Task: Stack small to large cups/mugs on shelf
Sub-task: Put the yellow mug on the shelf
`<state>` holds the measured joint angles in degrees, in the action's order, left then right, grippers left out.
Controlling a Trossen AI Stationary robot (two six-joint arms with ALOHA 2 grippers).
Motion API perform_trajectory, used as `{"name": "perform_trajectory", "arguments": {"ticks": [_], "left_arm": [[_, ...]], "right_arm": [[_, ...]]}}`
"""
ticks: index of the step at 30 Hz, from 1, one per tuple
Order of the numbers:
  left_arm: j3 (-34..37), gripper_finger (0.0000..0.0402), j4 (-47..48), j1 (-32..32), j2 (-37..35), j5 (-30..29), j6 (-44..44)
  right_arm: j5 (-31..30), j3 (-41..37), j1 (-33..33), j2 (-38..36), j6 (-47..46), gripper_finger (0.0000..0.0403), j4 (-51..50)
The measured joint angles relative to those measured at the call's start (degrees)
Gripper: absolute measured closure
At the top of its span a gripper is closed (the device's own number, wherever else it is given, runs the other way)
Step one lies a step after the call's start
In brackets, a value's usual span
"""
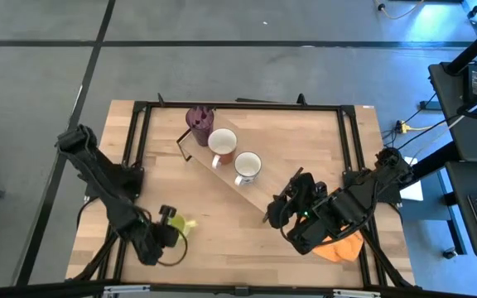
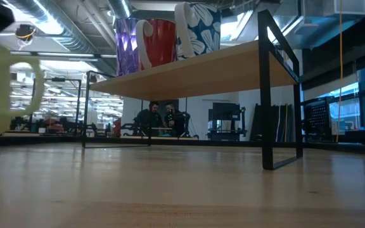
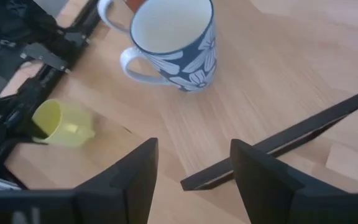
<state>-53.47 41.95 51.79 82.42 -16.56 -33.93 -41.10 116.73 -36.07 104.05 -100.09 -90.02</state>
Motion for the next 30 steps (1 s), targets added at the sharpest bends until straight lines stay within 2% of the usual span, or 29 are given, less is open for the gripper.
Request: {"name": "perform_trajectory", "arguments": {"ticks": [8, 11, 19, 26, 30], "left_arm": [[-6.53, 0.0396, -0.16, 2.21, 7.02, 1.54, 2.54], [-7.40, 0.0396, -1.77, 1.70, 8.44, 4.20, 2.76], [-7.44, 0.0390, -3.03, 1.71, 11.02, 7.72, 2.99], [-7.88, 0.0357, -2.88, 1.64, 11.03, 7.06, 1.03], [-11.73, 0.0328, 0.68, 1.64, 11.05, 4.14, -0.99]], "right_arm": [[4.44, 0.02, 0.25, 0.00, 3.24, 0.0201, 2.52], [6.62, 0.02, 0.25, 0.00, 6.10, 0.0201, 5.48], [5.88, 0.02, -2.13, 0.00, 7.76, 0.0201, 9.29], [5.68, 0.02, -2.52, 0.00, 7.74, 0.0201, 9.25], [5.68, 0.02, -2.52, 0.00, 8.95, 0.0201, 9.20]]}}
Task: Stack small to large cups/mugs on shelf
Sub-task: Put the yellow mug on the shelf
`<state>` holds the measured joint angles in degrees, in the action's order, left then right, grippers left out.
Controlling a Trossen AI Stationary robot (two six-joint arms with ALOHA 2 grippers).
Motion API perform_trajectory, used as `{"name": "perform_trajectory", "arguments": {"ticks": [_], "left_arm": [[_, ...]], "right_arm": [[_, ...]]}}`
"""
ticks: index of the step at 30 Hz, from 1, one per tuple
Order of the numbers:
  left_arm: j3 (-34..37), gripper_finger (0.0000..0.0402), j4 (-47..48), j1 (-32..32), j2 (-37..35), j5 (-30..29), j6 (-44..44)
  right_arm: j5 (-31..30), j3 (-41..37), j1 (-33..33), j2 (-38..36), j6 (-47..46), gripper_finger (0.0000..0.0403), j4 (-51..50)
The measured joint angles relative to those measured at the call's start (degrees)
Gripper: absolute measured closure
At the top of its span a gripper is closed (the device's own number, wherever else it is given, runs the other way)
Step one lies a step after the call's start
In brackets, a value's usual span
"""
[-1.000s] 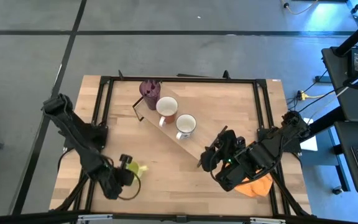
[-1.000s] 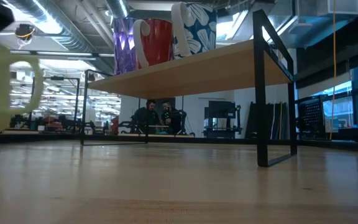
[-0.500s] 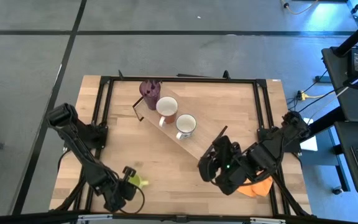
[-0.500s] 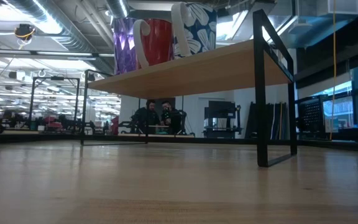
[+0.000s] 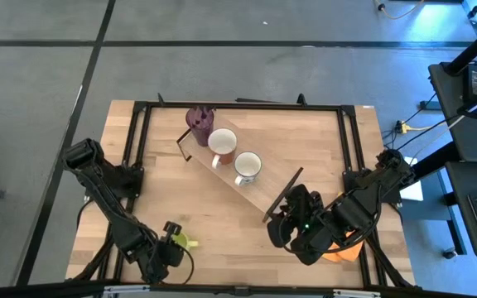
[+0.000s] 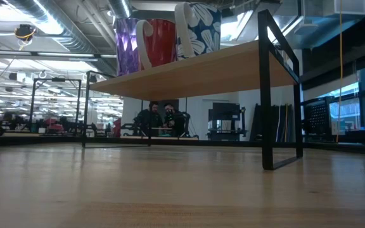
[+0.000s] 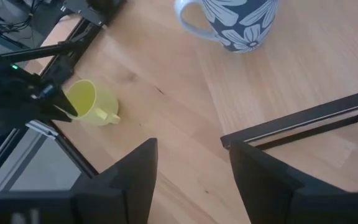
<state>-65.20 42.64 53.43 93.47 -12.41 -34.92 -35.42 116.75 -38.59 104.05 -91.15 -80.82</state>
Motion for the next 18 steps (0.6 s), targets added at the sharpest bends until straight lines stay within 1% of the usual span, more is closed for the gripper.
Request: {"name": "perform_trajectory", "arguments": {"ticks": [4, 6, 8, 10, 12, 14, 15, 18], "left_arm": [[-5.90, 0.0301, 7.49, -0.15, 0.00, -1.04, -2.99], [-8.50, 0.0292, 13.92, -0.13, -0.02, -1.61, -8.66], [-10.15, 0.0288, 21.05, -0.13, -0.02, -1.81, -18.26], [-10.43, 0.0286, 29.00, -0.11, -0.07, -1.28, -32.77], [-9.68, 0.0286, 34.82, -0.13, -0.07, 1.09, -48.08], [-8.73, 0.0286, 34.61, -0.15, -0.15, 3.44, -59.95], [-8.33, 0.0286, 33.38, 0.01, -0.34, 3.98, -64.50], [-8.30, 0.0286, 28.22, 0.24, -0.70, 4.02, -73.03]], "right_arm": [[0.01, 0.00, 0.00, 0.00, 0.40, 0.0201, -0.52], [0.00, 0.00, 0.00, 0.00, 0.89, 0.0201, -0.52], [0.00, 0.00, 0.00, 0.00, 1.40, 0.0201, -0.52], [-0.01, 0.00, 0.00, 0.00, 1.66, 0.0201, -0.52], [-0.27, 0.00, 0.02, 0.00, 2.16, 0.0201, -0.50], [-0.44, 0.02, 0.04, 0.00, 3.29, 0.0201, -0.50], [-0.44, 0.02, 0.07, 0.00, 3.84, 0.0201, -0.50], [-0.46, 0.02, 0.25, 0.00, 5.32, 0.0201, -0.50]]}}
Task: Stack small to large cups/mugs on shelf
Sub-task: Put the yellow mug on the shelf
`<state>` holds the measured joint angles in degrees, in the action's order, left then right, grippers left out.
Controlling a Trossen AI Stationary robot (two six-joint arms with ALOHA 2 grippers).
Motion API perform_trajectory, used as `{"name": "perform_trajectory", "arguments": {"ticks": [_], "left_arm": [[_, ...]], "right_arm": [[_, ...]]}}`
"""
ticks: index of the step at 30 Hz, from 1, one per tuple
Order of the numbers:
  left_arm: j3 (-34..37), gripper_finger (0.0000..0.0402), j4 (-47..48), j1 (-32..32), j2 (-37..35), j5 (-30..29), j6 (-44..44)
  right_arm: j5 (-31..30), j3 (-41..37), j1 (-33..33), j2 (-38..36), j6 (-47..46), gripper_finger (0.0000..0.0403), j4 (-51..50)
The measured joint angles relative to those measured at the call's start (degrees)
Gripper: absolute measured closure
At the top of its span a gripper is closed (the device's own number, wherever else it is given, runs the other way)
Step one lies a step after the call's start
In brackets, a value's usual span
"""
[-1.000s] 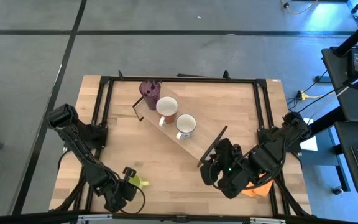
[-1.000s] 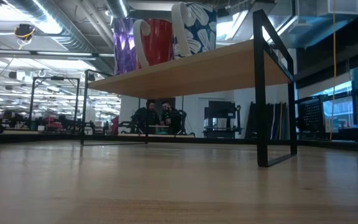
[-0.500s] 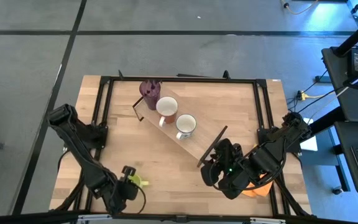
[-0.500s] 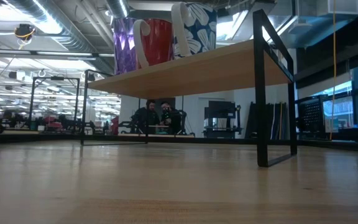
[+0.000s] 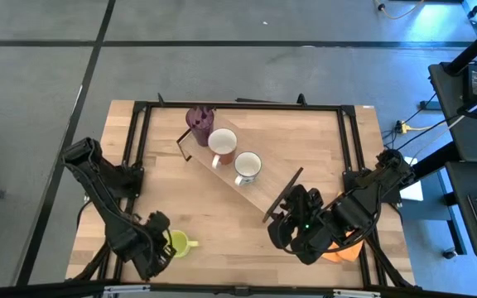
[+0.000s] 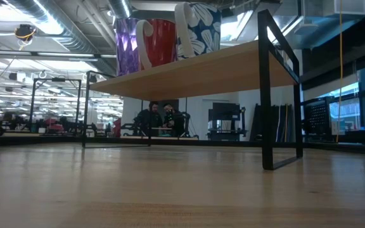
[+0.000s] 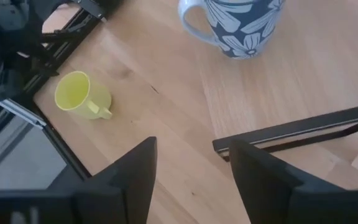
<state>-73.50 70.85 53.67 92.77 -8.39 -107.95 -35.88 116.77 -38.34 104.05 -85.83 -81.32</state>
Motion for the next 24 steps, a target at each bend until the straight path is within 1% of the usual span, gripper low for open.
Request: {"name": "perform_trajectory", "arguments": {"ticks": [3, 7, 12, 15, 22, 24], "left_arm": [[0.01, 0.0287, -2.05, -0.09, 0.02, 0.90, -5.84], [0.01, 0.0287, -2.29, -0.07, 0.02, 0.53, -14.27], [0.06, 0.0286, -2.35, -0.07, 0.25, -3.47, -20.71], [1.38, 0.0286, -3.96, -0.27, 0.24, -3.85, -21.85], [7.97, 0.0285, -14.62, -0.50, 0.28, -1.29, -22.00], [9.31, 0.0286, -15.45, -0.50, 0.31, -1.58, -20.97]], "right_arm": [[0.00, 0.00, 0.32, 0.00, 2.09, 0.0201, 0.02], [-0.18, 0.02, 0.37, 0.00, 2.68, 0.0201, -0.43], [-0.53, 0.02, 0.37, 0.00, 5.17, 0.0201, -0.68], [-0.57, 0.02, 0.37, 0.00, 5.60, 0.0201, -0.84], [-0.57, 0.02, 0.34, 0.00, 6.85, 0.0201, -1.07], [-0.57, 0.02, 0.34, 0.00, 6.85, 0.0201, -1.55]]}}
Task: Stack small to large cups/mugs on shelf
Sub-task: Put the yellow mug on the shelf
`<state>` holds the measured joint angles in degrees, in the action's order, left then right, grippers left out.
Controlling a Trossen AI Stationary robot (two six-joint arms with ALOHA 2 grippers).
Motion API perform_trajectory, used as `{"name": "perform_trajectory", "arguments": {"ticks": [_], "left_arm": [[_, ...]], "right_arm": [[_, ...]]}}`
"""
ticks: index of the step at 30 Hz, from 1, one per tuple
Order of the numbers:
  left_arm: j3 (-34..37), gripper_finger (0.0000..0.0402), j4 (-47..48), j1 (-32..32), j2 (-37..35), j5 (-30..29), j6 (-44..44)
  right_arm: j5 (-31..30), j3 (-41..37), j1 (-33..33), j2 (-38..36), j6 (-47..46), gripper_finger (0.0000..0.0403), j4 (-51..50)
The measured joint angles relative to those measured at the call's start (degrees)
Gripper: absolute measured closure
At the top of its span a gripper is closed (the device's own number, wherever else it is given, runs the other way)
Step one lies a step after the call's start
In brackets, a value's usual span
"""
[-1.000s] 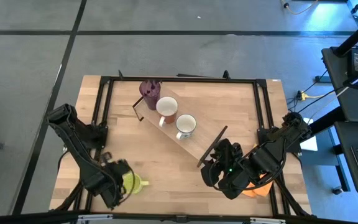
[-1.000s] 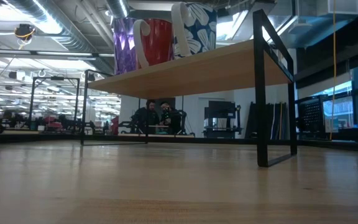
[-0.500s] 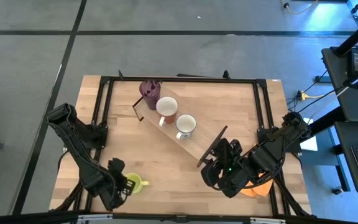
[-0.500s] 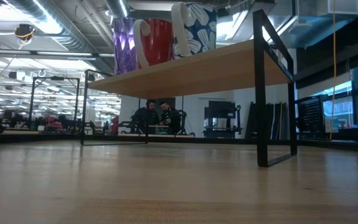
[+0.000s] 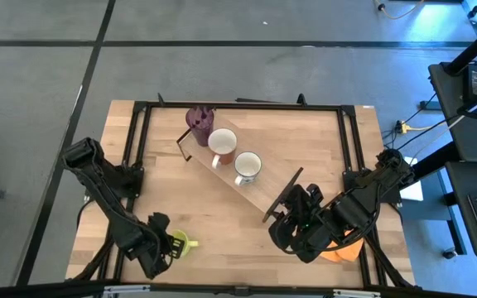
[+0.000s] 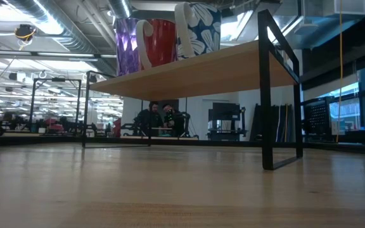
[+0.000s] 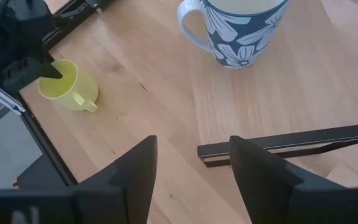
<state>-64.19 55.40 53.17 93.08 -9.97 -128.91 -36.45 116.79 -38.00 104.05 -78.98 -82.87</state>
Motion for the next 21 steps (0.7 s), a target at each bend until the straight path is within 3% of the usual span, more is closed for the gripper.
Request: {"name": "perform_trajectory", "arguments": {"ticks": [6, 13, 16, 21], "left_arm": [[0.34, 0.0312, 0.35, -1.37, -0.02, 0.51, 10.29], [0.38, 0.0391, 0.61, -5.95, -0.02, -1.71, 28.33], [0.38, 0.0392, 0.43, -8.31, -0.02, -2.43, 41.26], [0.40, 0.0396, -4.56, -11.39, -0.04, -2.81, 70.72]], "right_arm": [[0.69, 0.00, 0.00, 0.00, 0.00, 0.0201, -1.52], [3.14, 0.00, 0.31, 0.00, -0.18, 0.0201, -1.98], [3.68, 0.00, 0.37, 0.00, -0.87, 0.0201, -2.73], [6.40, 0.00, 0.99, 0.00, -1.70, 0.0203, -2.95]]}}
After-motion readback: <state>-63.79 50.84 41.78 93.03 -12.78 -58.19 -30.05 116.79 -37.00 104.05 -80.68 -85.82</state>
